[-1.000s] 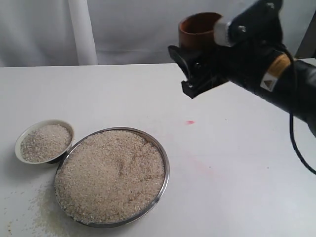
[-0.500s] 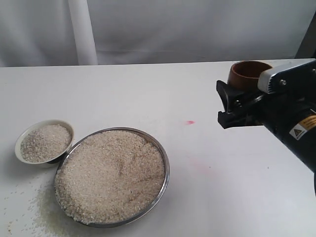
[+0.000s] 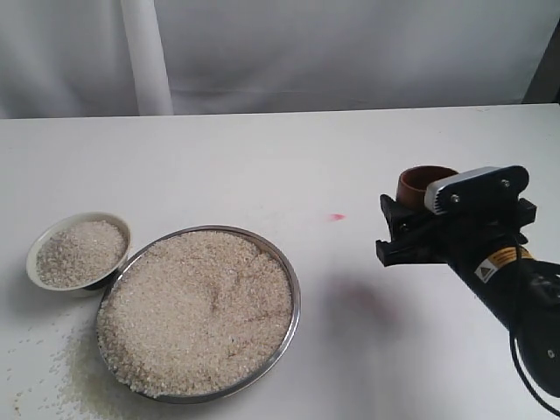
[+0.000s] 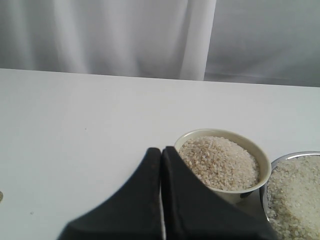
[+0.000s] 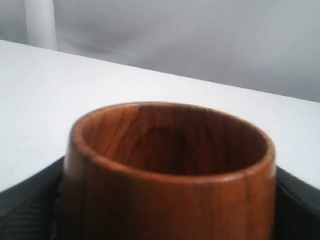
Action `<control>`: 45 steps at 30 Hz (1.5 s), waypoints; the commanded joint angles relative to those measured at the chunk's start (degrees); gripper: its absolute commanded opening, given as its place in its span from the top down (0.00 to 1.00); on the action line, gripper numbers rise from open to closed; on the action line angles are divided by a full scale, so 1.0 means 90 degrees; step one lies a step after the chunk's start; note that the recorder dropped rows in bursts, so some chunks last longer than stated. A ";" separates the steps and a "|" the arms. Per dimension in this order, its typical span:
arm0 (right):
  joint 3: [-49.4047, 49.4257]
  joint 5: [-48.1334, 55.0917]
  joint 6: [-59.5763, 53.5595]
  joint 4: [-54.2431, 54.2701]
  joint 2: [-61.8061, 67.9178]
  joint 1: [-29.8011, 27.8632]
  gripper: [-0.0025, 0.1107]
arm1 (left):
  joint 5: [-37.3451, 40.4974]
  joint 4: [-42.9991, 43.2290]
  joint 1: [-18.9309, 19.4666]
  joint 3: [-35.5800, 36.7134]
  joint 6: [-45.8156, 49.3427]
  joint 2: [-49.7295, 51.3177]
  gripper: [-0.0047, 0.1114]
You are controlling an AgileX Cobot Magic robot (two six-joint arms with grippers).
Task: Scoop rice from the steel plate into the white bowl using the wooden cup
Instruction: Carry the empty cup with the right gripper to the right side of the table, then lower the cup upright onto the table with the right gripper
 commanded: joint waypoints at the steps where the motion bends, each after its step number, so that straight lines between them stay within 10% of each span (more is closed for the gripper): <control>1: 0.0010 -0.0423 -0.0067 0.0128 0.0436 -0.0024 0.98 | -0.0073 -0.0008 -0.0041 0.0005 -0.0013 0.0002 0.96; 41: 0.0010 0.0509 -0.0125 0.0131 0.1122 -0.0011 0.98 | -0.0073 -0.0008 -0.0041 0.0005 -0.0013 0.0002 0.96; 45: 0.0010 0.0539 -0.0125 0.0076 0.1122 -0.0011 0.75 | -0.0073 -0.0008 -0.0041 0.0005 -0.0013 0.0002 0.96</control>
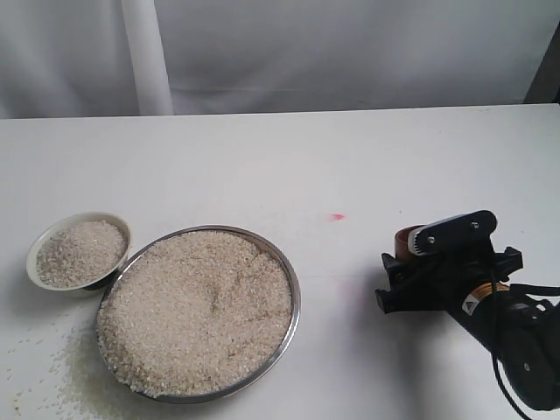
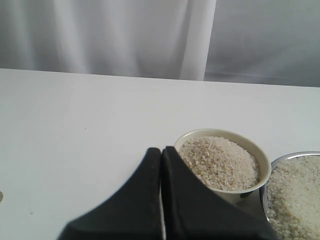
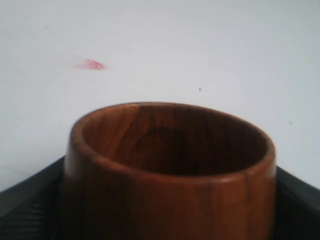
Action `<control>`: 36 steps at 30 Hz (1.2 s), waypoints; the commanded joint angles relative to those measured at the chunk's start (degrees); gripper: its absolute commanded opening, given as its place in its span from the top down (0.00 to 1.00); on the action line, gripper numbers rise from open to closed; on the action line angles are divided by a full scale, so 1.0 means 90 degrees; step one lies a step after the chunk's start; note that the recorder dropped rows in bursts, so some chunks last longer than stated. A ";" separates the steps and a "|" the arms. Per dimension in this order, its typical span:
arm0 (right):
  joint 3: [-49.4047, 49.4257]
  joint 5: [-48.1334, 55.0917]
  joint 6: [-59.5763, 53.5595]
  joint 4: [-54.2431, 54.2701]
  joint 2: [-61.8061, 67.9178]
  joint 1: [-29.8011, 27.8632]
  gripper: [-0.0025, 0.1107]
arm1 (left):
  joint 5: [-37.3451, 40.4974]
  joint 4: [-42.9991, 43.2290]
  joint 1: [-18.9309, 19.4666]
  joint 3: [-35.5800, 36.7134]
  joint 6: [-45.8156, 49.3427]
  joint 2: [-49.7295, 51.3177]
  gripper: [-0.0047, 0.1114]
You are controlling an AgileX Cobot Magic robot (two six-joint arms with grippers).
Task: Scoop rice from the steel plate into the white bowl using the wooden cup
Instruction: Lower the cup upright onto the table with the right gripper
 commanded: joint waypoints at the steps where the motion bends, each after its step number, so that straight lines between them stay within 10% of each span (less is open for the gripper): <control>1: 0.0010 -0.0002 -0.0027 -0.0116 -0.0009 -0.0011 0.69 | -0.0073 -0.0008 -0.0041 0.0005 -0.0013 0.0002 0.96; 6: 0.0010 -0.0065 -0.0167 -0.0146 -0.0009 -0.0011 0.31 | -0.0073 -0.0008 -0.0041 0.0005 -0.0013 0.0002 0.96; 12: 0.0010 -0.0090 -0.0167 -0.0160 -0.0009 -0.0011 0.17 | -0.0073 -0.0008 -0.0041 0.0005 -0.0013 0.0002 0.96; 36: 0.0884 -0.0217 -0.0400 -0.0117 -0.2521 0.0175 0.16 | -0.0073 -0.0008 -0.0041 0.0005 -0.0013 0.0002 0.96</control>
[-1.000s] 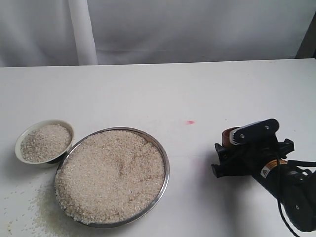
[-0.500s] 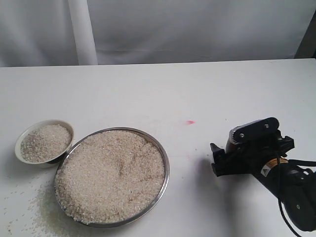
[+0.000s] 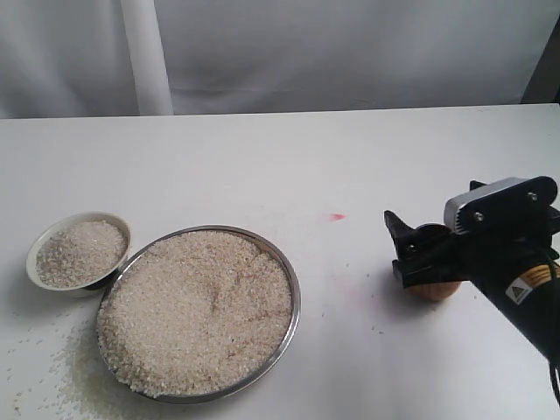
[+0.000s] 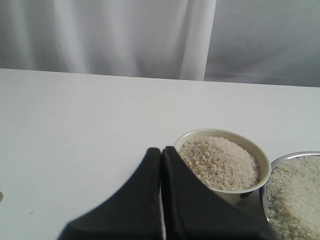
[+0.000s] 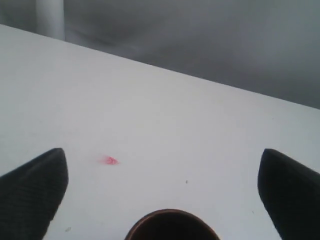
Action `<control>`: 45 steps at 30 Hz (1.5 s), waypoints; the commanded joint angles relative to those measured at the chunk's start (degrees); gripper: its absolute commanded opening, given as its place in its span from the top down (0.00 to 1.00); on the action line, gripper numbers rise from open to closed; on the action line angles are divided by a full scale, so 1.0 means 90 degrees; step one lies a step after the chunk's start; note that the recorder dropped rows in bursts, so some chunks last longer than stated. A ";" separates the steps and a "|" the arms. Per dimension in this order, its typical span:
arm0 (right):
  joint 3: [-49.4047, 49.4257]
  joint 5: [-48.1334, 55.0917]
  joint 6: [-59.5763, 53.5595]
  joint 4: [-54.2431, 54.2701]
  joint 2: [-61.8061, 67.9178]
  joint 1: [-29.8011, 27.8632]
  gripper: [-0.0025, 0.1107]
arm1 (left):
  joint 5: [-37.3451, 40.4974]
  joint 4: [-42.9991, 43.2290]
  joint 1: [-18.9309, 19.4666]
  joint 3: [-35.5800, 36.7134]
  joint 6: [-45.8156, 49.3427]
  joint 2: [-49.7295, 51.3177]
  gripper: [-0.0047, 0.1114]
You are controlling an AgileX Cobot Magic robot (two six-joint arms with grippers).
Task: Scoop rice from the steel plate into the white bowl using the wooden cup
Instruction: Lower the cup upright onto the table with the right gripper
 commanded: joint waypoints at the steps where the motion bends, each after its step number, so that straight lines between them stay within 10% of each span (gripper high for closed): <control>1: 0.0241 -0.0043 -0.0042 -0.0040 -0.0416 0.0031 0.18 | -0.0073 -0.0008 -0.0041 0.0005 -0.0013 0.0002 0.96; 12: 0.0617 -0.0140 0.0004 -0.0539 -0.1159 0.0031 0.98 | -0.0073 -0.0008 -0.0041 0.0005 -0.0013 0.0002 0.96; 39: 0.0617 -0.0106 0.0031 -0.0513 -0.1230 0.0031 0.98 | -0.0073 -0.0008 -0.0041 0.0005 -0.0013 0.0002 0.96; 45: 0.0617 0.1370 -0.0087 -0.0405 -0.2563 0.0008 0.98 | -0.0073 -0.0008 -0.0041 0.0005 -0.0013 0.0002 0.96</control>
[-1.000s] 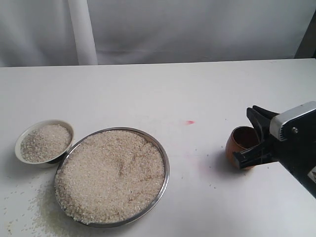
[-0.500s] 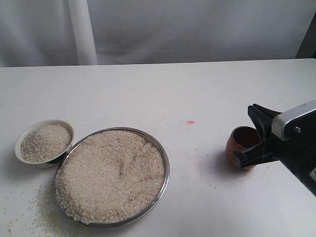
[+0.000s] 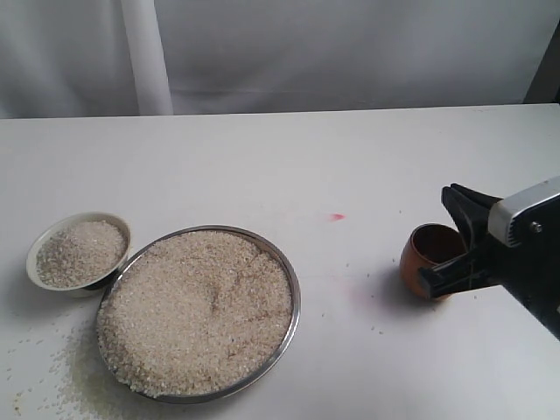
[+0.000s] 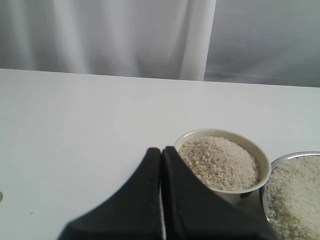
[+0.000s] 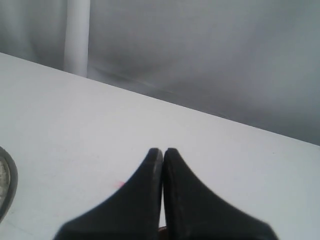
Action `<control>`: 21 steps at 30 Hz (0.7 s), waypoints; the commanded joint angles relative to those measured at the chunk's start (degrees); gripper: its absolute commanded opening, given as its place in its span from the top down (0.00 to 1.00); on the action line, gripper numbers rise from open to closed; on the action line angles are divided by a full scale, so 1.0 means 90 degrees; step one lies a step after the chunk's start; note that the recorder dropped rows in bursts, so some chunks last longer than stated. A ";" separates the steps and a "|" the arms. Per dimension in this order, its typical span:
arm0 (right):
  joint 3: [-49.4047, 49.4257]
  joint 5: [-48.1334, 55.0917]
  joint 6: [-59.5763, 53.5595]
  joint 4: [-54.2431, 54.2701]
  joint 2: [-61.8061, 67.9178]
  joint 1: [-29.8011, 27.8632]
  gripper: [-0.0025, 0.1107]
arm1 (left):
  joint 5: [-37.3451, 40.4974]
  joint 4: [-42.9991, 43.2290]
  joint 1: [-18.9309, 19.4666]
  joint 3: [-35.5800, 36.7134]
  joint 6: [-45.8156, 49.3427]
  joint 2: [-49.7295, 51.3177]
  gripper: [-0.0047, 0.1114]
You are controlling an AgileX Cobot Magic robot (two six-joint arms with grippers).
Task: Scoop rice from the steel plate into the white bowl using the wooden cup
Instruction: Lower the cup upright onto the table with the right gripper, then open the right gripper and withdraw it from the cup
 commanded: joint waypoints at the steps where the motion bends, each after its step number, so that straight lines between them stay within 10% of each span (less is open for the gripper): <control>1: 0.0036 0.1148 -0.0273 0.0132 -0.1220 -0.0010 0.98 | -0.0073 -0.0008 -0.0041 0.0005 -0.0013 0.0002 0.96; 21: 0.0036 0.5683 -0.1279 -0.0541 -0.7054 -0.1624 0.98 | -0.0073 -0.0008 -0.0041 0.0005 -0.0013 0.0002 0.96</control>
